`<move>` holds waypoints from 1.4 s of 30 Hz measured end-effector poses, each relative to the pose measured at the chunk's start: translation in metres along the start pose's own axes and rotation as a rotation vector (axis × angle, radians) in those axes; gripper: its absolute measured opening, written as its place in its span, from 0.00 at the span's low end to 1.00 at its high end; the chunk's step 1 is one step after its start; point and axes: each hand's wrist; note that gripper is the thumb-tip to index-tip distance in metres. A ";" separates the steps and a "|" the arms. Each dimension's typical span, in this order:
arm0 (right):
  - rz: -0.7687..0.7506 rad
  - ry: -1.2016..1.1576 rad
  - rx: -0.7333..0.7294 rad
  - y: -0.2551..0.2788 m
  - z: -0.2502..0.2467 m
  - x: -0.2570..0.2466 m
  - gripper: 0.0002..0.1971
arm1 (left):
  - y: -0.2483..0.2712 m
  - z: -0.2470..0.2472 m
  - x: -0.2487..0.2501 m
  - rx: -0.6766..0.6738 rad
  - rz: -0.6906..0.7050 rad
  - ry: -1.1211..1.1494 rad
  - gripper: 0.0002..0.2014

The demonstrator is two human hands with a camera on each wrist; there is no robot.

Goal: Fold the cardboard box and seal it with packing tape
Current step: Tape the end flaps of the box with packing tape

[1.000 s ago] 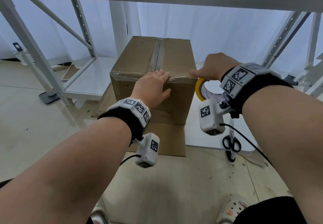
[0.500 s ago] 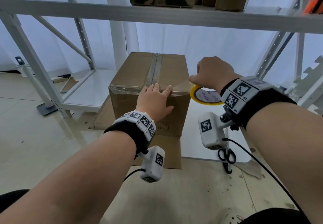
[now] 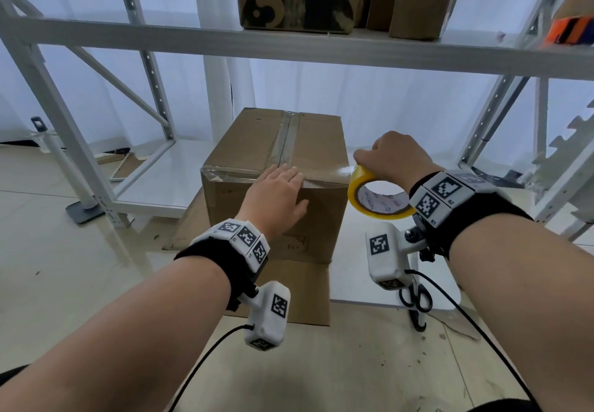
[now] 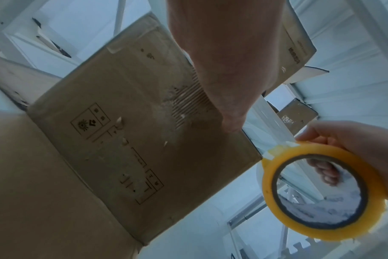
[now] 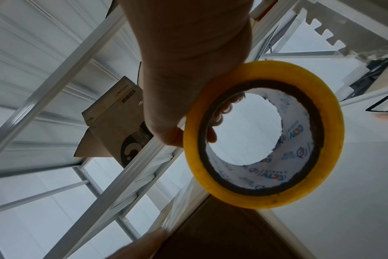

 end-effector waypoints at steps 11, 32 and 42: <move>-0.063 -0.233 0.111 0.010 0.010 0.024 0.17 | -0.002 0.008 0.008 0.018 -0.023 -0.012 0.29; -0.045 -0.151 0.042 0.007 0.010 0.032 0.19 | 0.000 0.009 0.021 -0.021 -0.084 -0.092 0.31; -0.047 -0.058 0.017 0.010 0.014 0.026 0.16 | -0.010 -0.009 0.057 -0.214 -0.046 -0.376 0.36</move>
Point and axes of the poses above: each hand's wrist, its own y-axis away from the middle knuckle, its own z-axis out of the palm, x = y × z, and after that the axes turned 13 degrees about -z, right-handed
